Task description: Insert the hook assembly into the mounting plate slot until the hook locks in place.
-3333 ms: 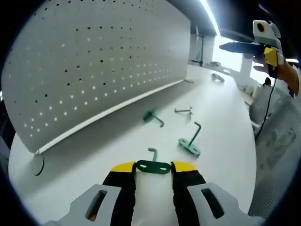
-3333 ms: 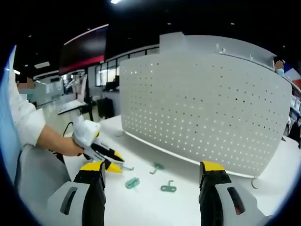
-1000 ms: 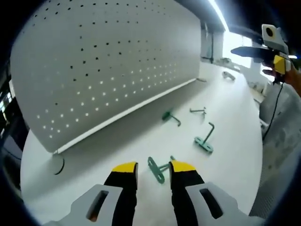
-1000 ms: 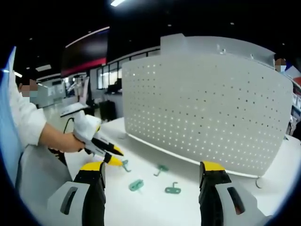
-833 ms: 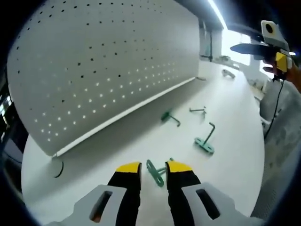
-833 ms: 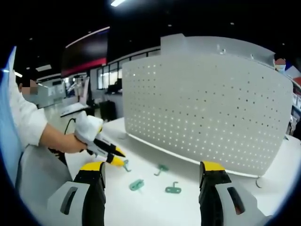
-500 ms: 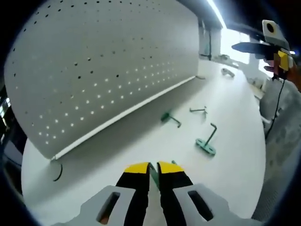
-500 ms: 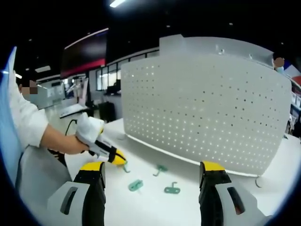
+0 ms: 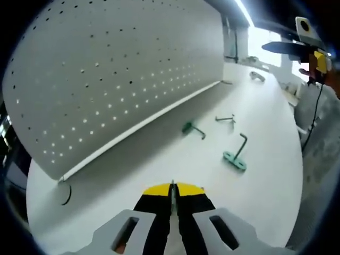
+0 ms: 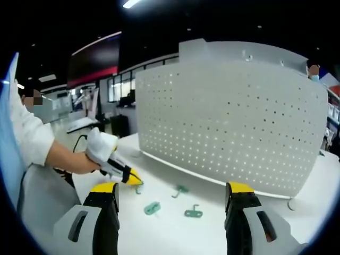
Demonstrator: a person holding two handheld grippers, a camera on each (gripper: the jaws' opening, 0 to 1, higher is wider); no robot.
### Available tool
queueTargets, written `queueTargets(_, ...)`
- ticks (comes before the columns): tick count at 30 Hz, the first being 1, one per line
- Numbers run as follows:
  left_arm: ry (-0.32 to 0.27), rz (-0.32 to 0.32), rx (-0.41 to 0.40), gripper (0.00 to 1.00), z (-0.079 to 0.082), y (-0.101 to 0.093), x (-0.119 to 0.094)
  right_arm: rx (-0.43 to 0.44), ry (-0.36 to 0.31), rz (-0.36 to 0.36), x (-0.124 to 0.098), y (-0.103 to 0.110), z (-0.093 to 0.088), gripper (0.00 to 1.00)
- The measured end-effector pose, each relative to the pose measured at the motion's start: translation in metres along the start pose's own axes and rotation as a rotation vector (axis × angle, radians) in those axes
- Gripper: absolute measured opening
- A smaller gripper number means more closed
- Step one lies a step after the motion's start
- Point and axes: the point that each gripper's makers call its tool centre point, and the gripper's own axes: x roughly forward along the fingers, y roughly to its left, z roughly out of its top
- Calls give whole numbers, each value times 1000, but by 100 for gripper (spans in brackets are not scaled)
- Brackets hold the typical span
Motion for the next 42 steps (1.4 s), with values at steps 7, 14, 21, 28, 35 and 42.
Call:
queueTargets(7,-13,-7,-21,2,0,1,-1,-4,5,6,1,2,-1,83)
queueTargets(14,-52,-3,-39,1,8,4,-6,-7,6,17,3,8,0,83)
queueTargets(21,-139,12,-105,1,28,12,-22,-22,-5,39,8,18,9,82)
queueTargets(28,-254,18,-162,1,59,19,-47,-43,-13,63,14,29,23,79)
queueTargets(35,-342,26,-192,1,80,22,-71,-55,-27,84,19,40,38,73)
queueTargets(42,-446,20,-246,1,98,21,-92,-50,-43,101,25,54,47,63)
